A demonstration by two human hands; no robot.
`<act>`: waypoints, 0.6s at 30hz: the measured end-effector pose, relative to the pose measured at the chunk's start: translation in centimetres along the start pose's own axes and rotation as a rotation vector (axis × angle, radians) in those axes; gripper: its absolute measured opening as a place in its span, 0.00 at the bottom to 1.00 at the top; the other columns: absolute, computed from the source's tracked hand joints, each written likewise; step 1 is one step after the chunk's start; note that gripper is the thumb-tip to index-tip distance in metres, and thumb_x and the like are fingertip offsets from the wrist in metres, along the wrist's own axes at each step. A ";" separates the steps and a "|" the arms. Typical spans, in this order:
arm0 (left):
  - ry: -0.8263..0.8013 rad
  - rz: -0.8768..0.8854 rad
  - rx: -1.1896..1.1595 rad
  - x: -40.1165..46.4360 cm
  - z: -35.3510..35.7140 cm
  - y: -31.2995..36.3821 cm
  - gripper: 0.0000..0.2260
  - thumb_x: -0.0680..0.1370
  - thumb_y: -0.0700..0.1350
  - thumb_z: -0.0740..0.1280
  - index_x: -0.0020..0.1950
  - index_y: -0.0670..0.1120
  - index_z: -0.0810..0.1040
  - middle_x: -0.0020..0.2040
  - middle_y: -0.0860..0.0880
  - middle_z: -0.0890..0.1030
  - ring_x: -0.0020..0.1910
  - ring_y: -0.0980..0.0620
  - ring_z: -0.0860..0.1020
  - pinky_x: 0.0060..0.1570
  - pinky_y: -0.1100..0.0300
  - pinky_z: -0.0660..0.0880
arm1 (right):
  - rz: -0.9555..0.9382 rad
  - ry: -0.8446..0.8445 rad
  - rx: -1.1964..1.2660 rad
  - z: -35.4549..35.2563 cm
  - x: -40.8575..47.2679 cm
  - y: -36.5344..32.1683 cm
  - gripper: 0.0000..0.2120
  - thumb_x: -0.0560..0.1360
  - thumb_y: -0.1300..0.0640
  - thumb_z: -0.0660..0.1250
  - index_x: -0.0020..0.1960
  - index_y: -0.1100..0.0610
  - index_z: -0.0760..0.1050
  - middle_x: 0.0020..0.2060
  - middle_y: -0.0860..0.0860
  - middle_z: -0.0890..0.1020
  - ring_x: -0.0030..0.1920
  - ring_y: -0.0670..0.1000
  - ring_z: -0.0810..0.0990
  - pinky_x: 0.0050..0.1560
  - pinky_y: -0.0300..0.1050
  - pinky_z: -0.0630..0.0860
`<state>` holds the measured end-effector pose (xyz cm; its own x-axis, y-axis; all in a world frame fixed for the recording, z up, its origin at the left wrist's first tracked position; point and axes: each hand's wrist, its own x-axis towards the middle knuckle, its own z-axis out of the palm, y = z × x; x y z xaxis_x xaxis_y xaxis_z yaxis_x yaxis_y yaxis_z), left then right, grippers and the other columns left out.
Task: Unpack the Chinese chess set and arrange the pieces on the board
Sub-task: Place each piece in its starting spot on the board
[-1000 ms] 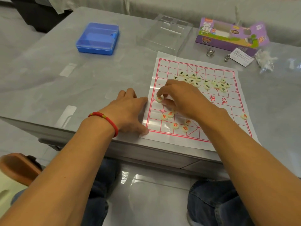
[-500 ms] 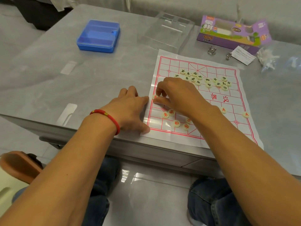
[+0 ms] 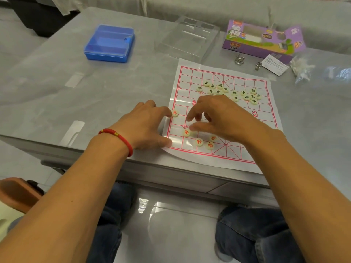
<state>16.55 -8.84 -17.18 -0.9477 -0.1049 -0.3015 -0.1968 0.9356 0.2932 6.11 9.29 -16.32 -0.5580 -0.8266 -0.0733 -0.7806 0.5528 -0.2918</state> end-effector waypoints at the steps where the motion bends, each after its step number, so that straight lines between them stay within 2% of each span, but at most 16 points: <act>1: -0.009 0.000 -0.001 0.0 0.0 0.0 0.36 0.71 0.58 0.75 0.75 0.57 0.64 0.70 0.48 0.68 0.67 0.46 0.67 0.65 0.49 0.70 | -0.014 -0.009 -0.014 0.3 -0.1 -0.2 0.13 0.75 0.48 0.72 0.58 0.49 0.81 0.48 0.45 0.79 0.41 0.43 0.73 0.39 0.31 0.66; 7: -0.099 0.025 0.002 -0.6 -0.2 -0.7 0.38 0.69 0.57 0.77 0.75 0.61 0.62 0.70 0.50 0.63 0.70 0.46 0.62 0.68 0.49 0.67 | -0.038 -0.023 -0.079 1.5 0.3 -1.1 0.11 0.75 0.51 0.73 0.57 0.51 0.83 0.49 0.47 0.79 0.47 0.46 0.75 0.43 0.36 0.71; 10: -0.110 0.025 0.006 -0.6 -0.2 -0.8 0.39 0.69 0.57 0.77 0.76 0.62 0.62 0.70 0.50 0.63 0.70 0.47 0.61 0.69 0.49 0.66 | -0.054 -0.010 -0.084 1.9 0.1 -2.0 0.12 0.76 0.48 0.71 0.56 0.51 0.82 0.49 0.46 0.78 0.46 0.46 0.75 0.47 0.39 0.76; 14: -0.111 0.036 0.018 -0.6 -0.3 -0.9 0.40 0.69 0.57 0.77 0.76 0.61 0.60 0.70 0.49 0.62 0.70 0.47 0.61 0.68 0.50 0.66 | -0.104 0.012 -0.083 3.0 -0.8 -3.6 0.12 0.76 0.44 0.69 0.55 0.50 0.80 0.48 0.43 0.74 0.46 0.44 0.73 0.47 0.38 0.74; 18: -0.105 0.046 0.018 -0.6 -0.2 -0.9 0.40 0.70 0.56 0.77 0.77 0.60 0.61 0.70 0.49 0.63 0.70 0.47 0.62 0.68 0.51 0.66 | -0.120 0.054 -0.080 3.9 -1.1 -4.3 0.14 0.77 0.42 0.67 0.55 0.50 0.79 0.55 0.46 0.78 0.50 0.47 0.77 0.50 0.40 0.75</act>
<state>17.27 -9.68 -17.03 -0.9240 -0.0263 -0.3814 -0.1478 0.9447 0.2928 11.15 7.43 -18.72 -0.4720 -0.8816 0.0093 -0.8614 0.4588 -0.2179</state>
